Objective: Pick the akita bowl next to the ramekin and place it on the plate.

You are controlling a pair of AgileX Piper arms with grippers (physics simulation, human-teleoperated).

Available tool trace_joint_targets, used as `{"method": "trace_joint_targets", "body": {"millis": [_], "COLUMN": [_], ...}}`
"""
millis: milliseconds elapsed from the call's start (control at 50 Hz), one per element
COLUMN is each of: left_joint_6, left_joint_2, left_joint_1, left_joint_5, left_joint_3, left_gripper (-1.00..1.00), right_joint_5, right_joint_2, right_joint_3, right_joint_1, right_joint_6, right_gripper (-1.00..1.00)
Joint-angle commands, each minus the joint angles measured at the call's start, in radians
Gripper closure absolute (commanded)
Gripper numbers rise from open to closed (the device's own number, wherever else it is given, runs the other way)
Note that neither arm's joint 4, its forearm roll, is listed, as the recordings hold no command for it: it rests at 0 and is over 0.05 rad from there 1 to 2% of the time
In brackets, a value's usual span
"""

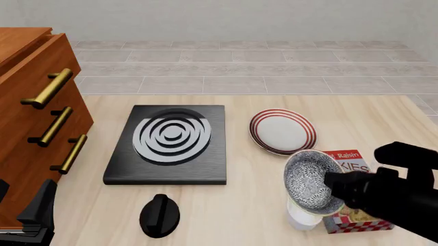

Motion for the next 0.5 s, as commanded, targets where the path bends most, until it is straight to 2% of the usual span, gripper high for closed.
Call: {"method": "trace_joint_targets", "body": {"millis": [20, 500], "left_joint_6": [0.0, 0.0], "left_joint_2": [0.0, 0.0], "left_joint_1": [0.0, 0.0], "left_joint_5": [0.0, 0.0], "left_joint_3": [0.0, 0.0], "left_gripper": [-1.0, -1.0], "right_joint_5": [-0.025, -0.098], "right_joint_2": [0.013, 0.067], "right_joint_3": [-0.014, -0.013], "right_joint_1": [-0.029, -0.069], "right_joint_6": [0.006, -0.002], "right_gripper": [1.0, 1.0]}}
